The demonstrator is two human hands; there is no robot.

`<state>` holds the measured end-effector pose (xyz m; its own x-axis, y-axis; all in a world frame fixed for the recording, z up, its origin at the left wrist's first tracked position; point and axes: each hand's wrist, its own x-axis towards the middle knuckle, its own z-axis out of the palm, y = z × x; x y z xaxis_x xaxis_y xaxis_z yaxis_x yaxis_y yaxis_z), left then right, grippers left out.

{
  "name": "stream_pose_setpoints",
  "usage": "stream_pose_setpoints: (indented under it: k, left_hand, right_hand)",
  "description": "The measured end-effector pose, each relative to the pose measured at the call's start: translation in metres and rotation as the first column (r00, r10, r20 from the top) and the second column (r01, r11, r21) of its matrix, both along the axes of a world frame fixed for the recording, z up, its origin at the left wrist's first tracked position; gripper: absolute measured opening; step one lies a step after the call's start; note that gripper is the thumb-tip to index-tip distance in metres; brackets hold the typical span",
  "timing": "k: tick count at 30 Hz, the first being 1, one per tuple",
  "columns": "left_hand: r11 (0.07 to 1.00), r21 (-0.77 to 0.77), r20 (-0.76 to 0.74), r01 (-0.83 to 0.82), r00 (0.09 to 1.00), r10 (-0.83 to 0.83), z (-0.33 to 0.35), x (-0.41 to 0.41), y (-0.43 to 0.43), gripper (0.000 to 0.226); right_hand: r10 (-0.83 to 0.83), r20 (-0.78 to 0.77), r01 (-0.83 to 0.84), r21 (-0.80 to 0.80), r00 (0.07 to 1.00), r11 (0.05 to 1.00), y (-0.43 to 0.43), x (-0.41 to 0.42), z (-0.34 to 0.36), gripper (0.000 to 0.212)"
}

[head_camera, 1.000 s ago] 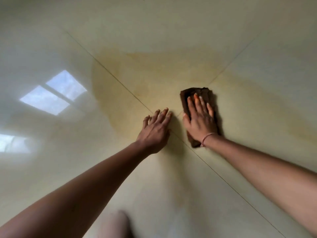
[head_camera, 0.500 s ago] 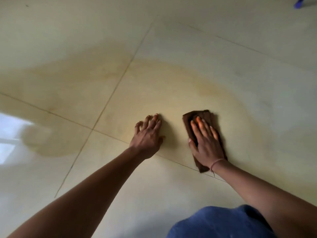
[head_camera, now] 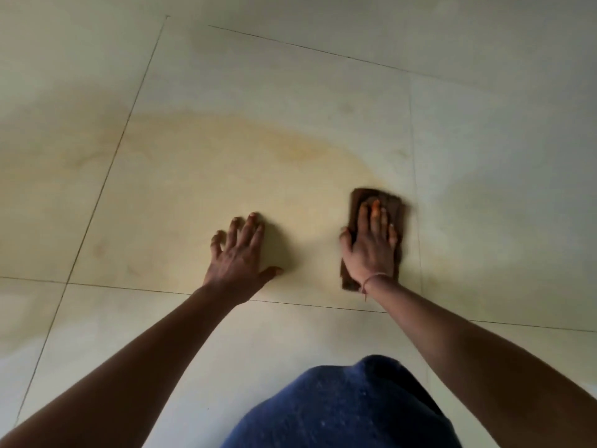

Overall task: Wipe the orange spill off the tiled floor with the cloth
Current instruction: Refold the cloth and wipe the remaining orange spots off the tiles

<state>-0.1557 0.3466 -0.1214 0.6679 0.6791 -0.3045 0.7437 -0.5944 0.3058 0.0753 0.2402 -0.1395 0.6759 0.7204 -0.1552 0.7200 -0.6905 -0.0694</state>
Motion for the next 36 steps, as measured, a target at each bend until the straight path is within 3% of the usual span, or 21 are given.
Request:
stream_pose_setpoints:
  k: [3,4,6,8,11,14,16,18,20,23,25,29,32,36]
  left_hand:
    - [1.0,-0.006,-0.003,-0.016,1.0,0.015,0.003,0.0,-0.001,0.096]
    - [1.0,-0.01,0.005,-0.022,1.0,0.022,0.004,0.0,-0.001,0.097]
    - [0.999,-0.005,0.02,-0.039,0.999,0.039,0.006,-0.002,0.005,0.098]
    - [0.996,0.01,0.036,-0.087,0.996,0.087,0.004,-0.009,0.02,0.1]
    - [0.989,0.033,0.027,-0.141,0.99,0.14,0.001,-0.024,0.052,0.1]
    - [0.987,0.039,0.027,-0.157,0.987,0.156,0.0,-0.037,0.072,0.096]
    - [0.985,0.041,0.028,-0.168,0.986,0.167,0.002,-0.046,0.077,0.096]
    - [0.973,0.03,0.024,-0.227,0.974,0.227,0.005,-0.061,0.08,0.098]
    - [0.959,0.025,0.006,-0.283,0.959,0.283,0.006,-0.081,0.088,0.1]
    - [0.947,0.031,-0.012,-0.321,0.947,0.321,0.003,-0.113,0.104,0.102]
    - [0.947,0.067,-0.034,-0.315,0.948,0.317,0.002,-0.129,0.112,0.103]
    - [0.947,0.126,-0.066,-0.295,0.95,0.305,0.001,-0.165,0.112,0.1]
    - [0.932,0.139,-0.087,-0.333,0.934,0.347,0.004,-0.198,0.108,0.098]
    - [0.895,0.16,-0.131,-0.417,0.889,0.438,0.011,-0.251,0.095,0.098]
  right_hand:
    - [0.311,-0.015,-0.311,-0.015,0.95,0.95,-0.06,-0.019,0.003,0.069]
    - [0.294,-0.014,-0.294,-0.012,0.956,0.956,-0.075,-0.014,0.005,0.069]
    - [0.106,-0.003,-0.106,0.0,0.994,0.994,-0.068,0.011,0.003,0.071]
    - [-0.073,0.004,0.073,0.0,0.997,0.997,-0.022,0.03,0.003,0.076]
    - [-0.135,-0.014,0.136,0.035,0.991,0.99,0.064,0.027,0.001,0.076]
    - [0.094,-0.016,-0.093,0.056,0.995,0.994,0.118,-0.024,-0.003,0.069]
    - [0.33,-0.032,-0.329,0.044,0.943,0.943,0.111,-0.055,-0.002,0.069]
    - [0.443,-0.038,-0.441,0.055,0.896,0.896,0.086,-0.047,-0.002,0.07]
    - [0.327,0.012,-0.327,0.056,0.945,0.943,0.077,-0.018,-0.006,0.073]
    - [-0.038,0.008,0.037,0.065,0.999,0.997,0.123,0.009,-0.006,0.078]
    - [-0.06,-0.005,0.06,0.104,0.998,0.993,0.177,-0.006,-0.002,0.079]
    - [0.297,-0.018,-0.294,0.104,0.955,0.95,0.279,-0.11,-0.007,0.068]
    - [0.576,-0.037,-0.571,0.09,0.817,0.816,0.308,-0.213,-0.006,0.068]
    - [0.828,-0.053,-0.824,0.081,0.559,0.561,0.281,-0.294,-0.003,0.068]
